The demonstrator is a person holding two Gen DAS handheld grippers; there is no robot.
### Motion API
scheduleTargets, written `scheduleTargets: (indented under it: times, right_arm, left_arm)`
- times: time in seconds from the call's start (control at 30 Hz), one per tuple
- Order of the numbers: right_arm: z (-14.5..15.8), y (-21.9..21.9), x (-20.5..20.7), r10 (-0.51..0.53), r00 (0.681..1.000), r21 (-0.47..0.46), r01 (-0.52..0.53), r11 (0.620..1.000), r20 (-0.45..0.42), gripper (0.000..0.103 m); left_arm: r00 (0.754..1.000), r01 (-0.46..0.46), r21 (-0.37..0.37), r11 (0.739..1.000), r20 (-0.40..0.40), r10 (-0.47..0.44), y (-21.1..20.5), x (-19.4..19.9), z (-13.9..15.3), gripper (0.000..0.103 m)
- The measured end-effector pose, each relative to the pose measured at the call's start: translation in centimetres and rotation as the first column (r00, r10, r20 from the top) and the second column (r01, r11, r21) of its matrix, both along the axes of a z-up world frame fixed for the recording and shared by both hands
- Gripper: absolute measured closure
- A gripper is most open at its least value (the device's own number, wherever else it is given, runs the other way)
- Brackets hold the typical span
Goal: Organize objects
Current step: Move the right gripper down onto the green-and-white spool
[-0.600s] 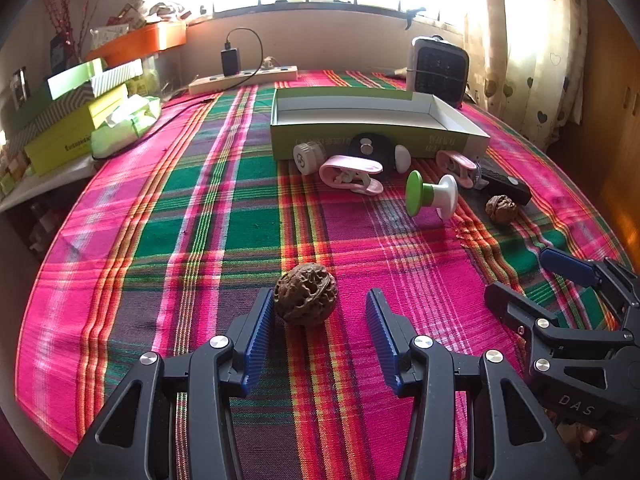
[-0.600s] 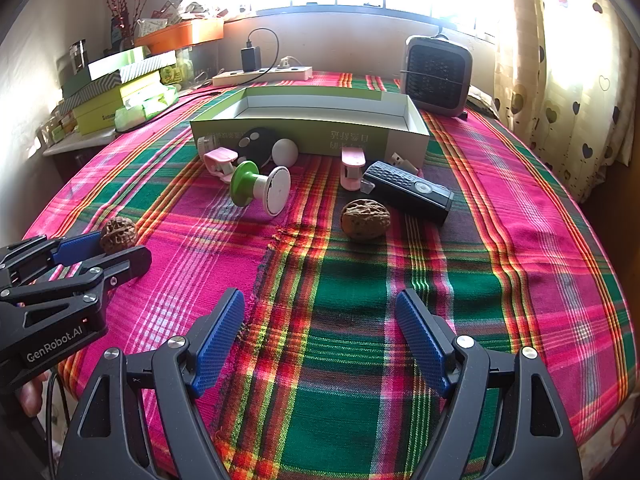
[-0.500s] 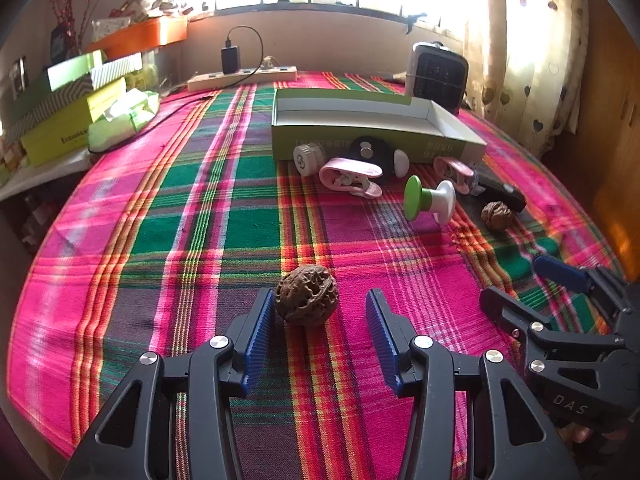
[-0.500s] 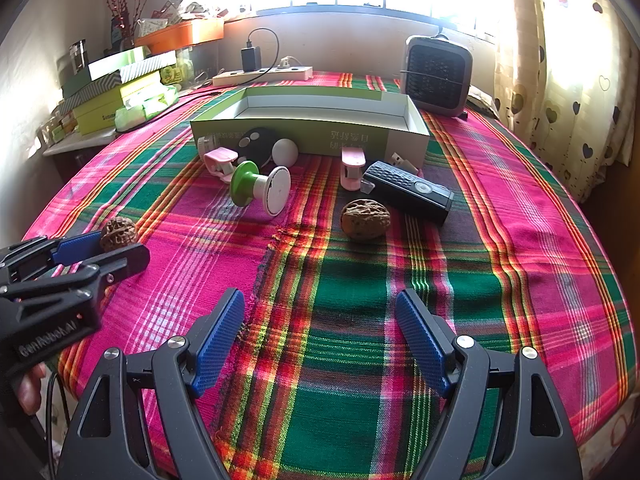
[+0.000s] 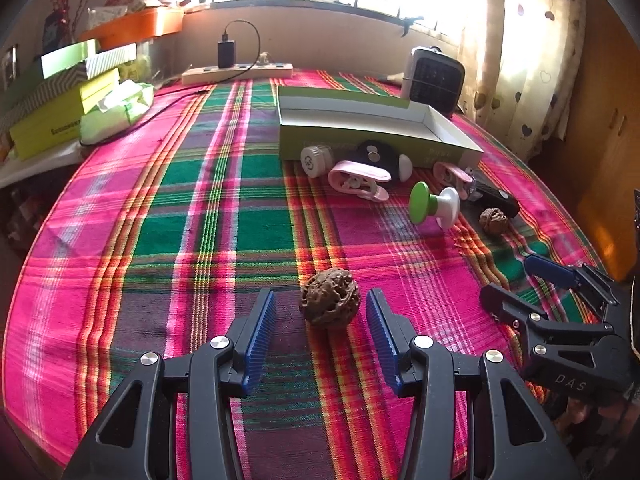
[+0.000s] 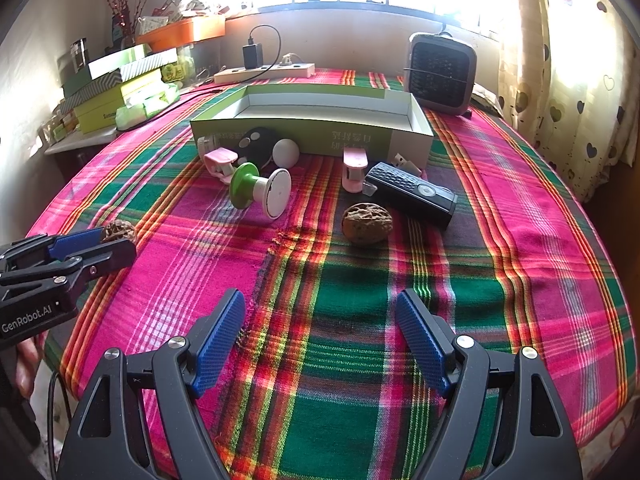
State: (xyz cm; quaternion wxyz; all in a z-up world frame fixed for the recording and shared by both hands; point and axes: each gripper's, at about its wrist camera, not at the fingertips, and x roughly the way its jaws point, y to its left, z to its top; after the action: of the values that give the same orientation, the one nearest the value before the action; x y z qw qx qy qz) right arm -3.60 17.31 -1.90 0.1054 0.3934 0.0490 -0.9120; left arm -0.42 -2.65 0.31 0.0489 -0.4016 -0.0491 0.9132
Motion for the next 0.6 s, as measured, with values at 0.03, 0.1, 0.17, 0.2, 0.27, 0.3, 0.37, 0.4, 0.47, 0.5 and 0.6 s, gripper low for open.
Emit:
scheduleTargets:
  times: [0.03,0.1,0.17,0.2,0.27,0.3,0.37,0.4,0.47,0.5,0.6]
  right_arm:
    - [0.0,-0.1,-0.1,0.004,1.0,-0.002,-0.004,1.0,0.005,0.025]
    - [0.0,-0.4,-0.3,0.014,1.0,-0.023,-0.014,1.0,0.016,0.025]
    - [0.1,-0.7,-0.5,0.033,0.999,-0.043,-0.032,0.999,0.025,0.025]
    - [0.2,-0.9,-0.6,0.041,0.999,-0.043,-0.04,0.998,0.024,0.025]
    - [0.5,-1.4,-0.9,0.051,0.999,-0.038,-0.051,0.998,0.015,0.025]
    - [0.8,-1.6,-1.2,0.06,0.998,-0.043,-0.059,0.997,0.012,0.025]
    - [1.0,-1.9,-1.6,0.068,0.998,-0.055,-0.068,0.996,0.01,0.025]
    - [1.0,-2.1,-1.9,0.068,0.998,-0.056,-0.067,0.996,0.01,0.025]
    - [1.1,-2.4,-2.4,0.068,0.998,-0.062,-0.067,0.996,0.016,0.025]
    - [1.1,-2.6,-2.7,0.07,0.997,-0.071,-0.069,0.995,0.017,0.025]
    - [1.3,-3.0,-3.5,0.069,0.997,-0.088,-0.066,0.994,0.026,0.025]
  left_arm:
    - [1.0,0.0,0.0,1.0,0.001,0.0,0.0,0.1,0.0,0.058]
    - [1.0,0.001,0.0,1.0,0.002,-0.001,-0.1,0.0,0.0,0.058]
    - [1.0,0.0,0.002,1.0,0.001,0.0,-0.1,0.0,0.0,0.058]
    - [1.0,0.002,-0.003,1.0,0.002,-0.002,0.0,0.0,0.0,0.058]
    - [1.0,0.003,-0.011,1.0,0.004,-0.003,0.0,-0.1,0.0,0.06]
    - [1.0,0.003,-0.015,1.0,0.003,-0.003,0.0,-0.2,0.0,0.062]
    - [1.0,0.002,-0.02,1.0,0.003,-0.002,-0.1,-0.3,0.0,0.067]
    - [1.0,0.002,-0.02,1.0,0.004,-0.002,-0.1,-0.3,0.0,0.071]
    - [1.0,-0.002,-0.016,1.0,0.004,0.002,-0.4,-0.5,0.1,0.075]
    - [1.0,-0.001,-0.013,1.0,0.004,0.001,-0.5,-0.5,0.0,0.075]
    - [1.0,-0.002,-0.015,1.0,0.002,0.002,-0.6,-0.6,0.0,0.075]
